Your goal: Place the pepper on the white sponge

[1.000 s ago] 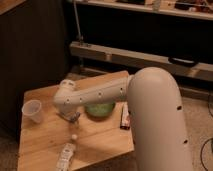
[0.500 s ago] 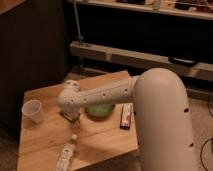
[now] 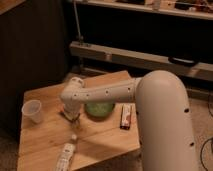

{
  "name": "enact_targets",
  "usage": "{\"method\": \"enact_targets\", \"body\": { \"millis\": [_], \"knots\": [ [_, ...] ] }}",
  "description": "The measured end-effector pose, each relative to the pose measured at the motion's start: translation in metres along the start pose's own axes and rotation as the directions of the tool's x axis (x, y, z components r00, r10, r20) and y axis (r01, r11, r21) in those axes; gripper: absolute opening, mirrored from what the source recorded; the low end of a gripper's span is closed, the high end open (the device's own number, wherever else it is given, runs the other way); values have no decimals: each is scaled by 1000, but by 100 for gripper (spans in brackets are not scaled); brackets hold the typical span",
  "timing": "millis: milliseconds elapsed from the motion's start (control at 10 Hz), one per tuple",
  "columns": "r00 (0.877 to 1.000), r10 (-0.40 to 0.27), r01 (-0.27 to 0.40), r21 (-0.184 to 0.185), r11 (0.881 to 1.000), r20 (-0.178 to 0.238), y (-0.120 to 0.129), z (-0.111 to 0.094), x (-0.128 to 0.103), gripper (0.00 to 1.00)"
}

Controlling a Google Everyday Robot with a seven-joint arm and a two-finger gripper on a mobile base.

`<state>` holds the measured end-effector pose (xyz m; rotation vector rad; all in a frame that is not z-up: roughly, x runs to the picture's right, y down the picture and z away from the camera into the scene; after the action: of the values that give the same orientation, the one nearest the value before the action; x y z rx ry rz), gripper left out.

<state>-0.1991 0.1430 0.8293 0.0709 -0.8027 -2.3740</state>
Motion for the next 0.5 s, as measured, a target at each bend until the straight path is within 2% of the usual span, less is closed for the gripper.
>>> {"method": "enact_targets", "body": {
  "millis": [200,500],
  "knots": [
    [1000,1,-2,11,1000,2,-1,3,0,18],
    [1000,1,-1,3,1000,6,-2,3,1,18]
  ]
}}
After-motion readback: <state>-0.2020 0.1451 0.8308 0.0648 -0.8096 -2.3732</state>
